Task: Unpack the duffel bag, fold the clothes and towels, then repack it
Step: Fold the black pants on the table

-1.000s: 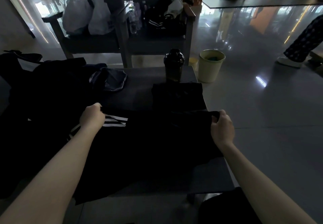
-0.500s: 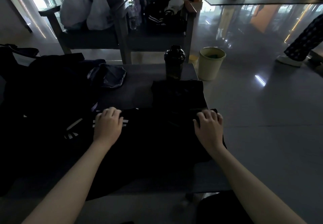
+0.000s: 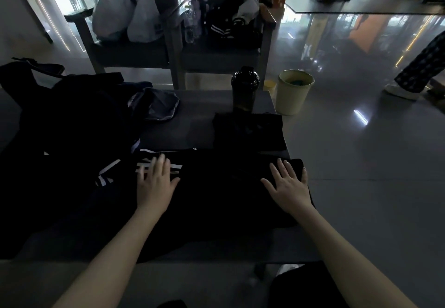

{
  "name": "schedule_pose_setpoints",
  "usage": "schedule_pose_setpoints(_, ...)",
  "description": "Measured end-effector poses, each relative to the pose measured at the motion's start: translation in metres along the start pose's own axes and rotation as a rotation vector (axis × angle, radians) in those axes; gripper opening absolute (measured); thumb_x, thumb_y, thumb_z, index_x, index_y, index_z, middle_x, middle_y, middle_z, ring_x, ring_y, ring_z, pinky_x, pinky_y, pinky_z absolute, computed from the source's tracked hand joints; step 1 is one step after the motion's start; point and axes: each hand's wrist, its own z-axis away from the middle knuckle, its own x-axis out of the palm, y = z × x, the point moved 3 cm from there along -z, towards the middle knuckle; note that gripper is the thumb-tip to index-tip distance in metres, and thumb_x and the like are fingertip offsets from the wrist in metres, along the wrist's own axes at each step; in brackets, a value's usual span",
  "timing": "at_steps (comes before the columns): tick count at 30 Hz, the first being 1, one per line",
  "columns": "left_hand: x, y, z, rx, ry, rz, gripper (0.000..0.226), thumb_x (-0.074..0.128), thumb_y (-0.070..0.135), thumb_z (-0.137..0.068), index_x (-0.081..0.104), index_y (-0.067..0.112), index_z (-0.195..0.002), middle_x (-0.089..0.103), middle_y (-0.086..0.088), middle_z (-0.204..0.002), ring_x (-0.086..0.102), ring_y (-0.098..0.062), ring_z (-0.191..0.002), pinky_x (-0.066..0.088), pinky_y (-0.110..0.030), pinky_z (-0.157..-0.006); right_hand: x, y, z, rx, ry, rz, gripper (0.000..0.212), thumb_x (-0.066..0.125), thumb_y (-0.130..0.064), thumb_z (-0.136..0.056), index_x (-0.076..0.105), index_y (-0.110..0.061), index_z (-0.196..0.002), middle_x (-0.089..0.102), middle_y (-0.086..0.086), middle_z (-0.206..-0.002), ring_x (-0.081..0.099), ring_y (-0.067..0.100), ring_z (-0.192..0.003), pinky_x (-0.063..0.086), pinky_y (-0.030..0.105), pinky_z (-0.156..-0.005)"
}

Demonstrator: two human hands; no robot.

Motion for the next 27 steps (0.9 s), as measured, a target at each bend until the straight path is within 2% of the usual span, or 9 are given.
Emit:
schedule_pose_setpoints(6, 0.011, 0.016, 0.044, 0.044, -0.243, 0.133, 0.066, 0.022, 0.054, -0.098, 0.007, 0.021, -0.153, -0.003, 0.002, -0.161, -0.005, -0.018, -0.148, 0.001, -0.045, -0.117, -0.013, -0.021, 0.037, -0.045, 0.231, -0.070, 0.080, 0.005, -0.069, -0.086, 0.020, -0.024, -0.151, 0.007, -0.002, -0.160, 0.001, 0.018, -0.147, -0.010, 0.050, -0.113)
schedule_pose_setpoints(9, 0.012, 0.005, 0.038, 0.081, -0.252, 0.136, 0.066, 0.022, 0.055, -0.098, 0.007, 0.023, -0.153, -0.005, 0.004, -0.161, -0.005, -0.016, -0.147, 0.001, -0.044, -0.118, -0.001, -0.042, 0.054, -0.178, 0.042, -0.123, 0.085, 0.004, -0.076, -0.080, 0.015, -0.031, -0.151, 0.006, -0.007, -0.160, 0.000, 0.016, -0.147, -0.007, 0.048, -0.116)
schedule_pose_setpoints(12, 0.005, -0.004, 0.028, 0.077, -0.256, 0.036, 0.065, 0.026, 0.055, -0.098, 0.014, 0.022, -0.152, 0.004, 0.003, -0.161, 0.001, -0.017, -0.147, 0.006, -0.045, -0.117, 0.008, -0.039, 0.048, -0.180, -0.017, -0.074, 0.079, 0.013, -0.073, -0.084, 0.006, -0.032, -0.151, -0.004, -0.008, -0.160, -0.007, 0.015, -0.147, -0.006, 0.046, -0.117)
schedule_pose_setpoints(15, -0.015, 0.001, 0.041, 0.135, -0.119, 0.028, 0.060, 0.035, 0.054, -0.096, 0.037, 0.019, -0.144, 0.028, 0.000, -0.153, 0.022, -0.017, -0.142, 0.019, -0.038, -0.113, 0.003, -0.041, 0.042, -0.151, 0.068, -0.026, 0.068, 0.034, -0.059, -0.094, 0.017, -0.025, -0.151, 0.006, 0.001, -0.160, 0.004, 0.022, -0.147, 0.002, 0.051, -0.116)
schedule_pose_setpoints(18, -0.024, 0.003, 0.079, 0.249, -0.215, 0.199, 0.094, 0.016, 0.082, -0.075, 0.041, 0.022, -0.142, 0.033, 0.005, -0.149, 0.029, -0.013, -0.138, 0.023, -0.034, -0.111, -0.004, -0.061, 0.061, -0.299, 0.317, -0.100, 0.054, 0.053, -0.044, -0.088, 0.051, -0.019, -0.135, 0.046, 0.008, -0.143, 0.044, 0.029, -0.132, 0.030, 0.052, -0.108)
schedule_pose_setpoints(21, -0.015, -0.007, 0.114, 0.316, -0.434, 0.082, 0.129, 0.001, 0.098, -0.048, 0.014, 0.024, -0.152, 0.005, 0.008, -0.159, 0.002, -0.012, -0.147, 0.008, -0.040, -0.117, 0.016, -0.076, 0.089, -0.478, 0.187, -0.154, 0.060, 0.025, -0.053, -0.088, 0.050, -0.026, -0.136, 0.048, -0.001, -0.143, 0.041, 0.021, -0.134, 0.022, 0.043, -0.112)
schedule_pose_setpoints(23, -0.008, -0.013, 0.124, 0.373, -0.416, -0.021, 0.106, 0.037, 0.082, -0.070, 0.004, 0.025, -0.153, -0.005, 0.007, -0.160, -0.004, -0.014, -0.147, 0.008, -0.040, -0.117, 0.025, -0.076, 0.097, -0.456, 0.080, -0.144, 0.072, 0.008, -0.058, -0.085, 0.038, -0.030, -0.143, 0.031, -0.008, -0.153, 0.023, 0.015, -0.143, 0.011, 0.040, -0.116)
schedule_pose_setpoints(24, -0.008, -0.015, 0.127, 0.389, -0.387, -0.050, 0.093, 0.053, 0.059, -0.082, 0.004, 0.026, -0.153, -0.004, 0.005, -0.160, -0.002, -0.016, -0.148, 0.011, -0.039, -0.117, 0.026, -0.074, 0.098, -0.438, 0.059, -0.136, 0.071, 0.007, -0.059, -0.086, 0.034, -0.032, -0.145, 0.024, -0.010, -0.155, 0.017, 0.013, -0.145, 0.008, 0.039, -0.116)
schedule_pose_setpoints(27, -0.013, -0.022, 0.130, 0.372, -0.276, -0.033, 0.080, 0.054, 0.004, -0.086, 0.015, 0.028, -0.152, 0.016, -0.003, -0.156, 0.018, -0.023, -0.142, 0.029, -0.033, -0.112, 0.025, -0.074, 0.101, -0.412, 0.027, -0.131, 0.051, 0.028, -0.050, -0.099, 0.029, -0.033, -0.147, 0.018, -0.012, -0.157, 0.009, 0.011, -0.146, 0.004, 0.040, -0.117)
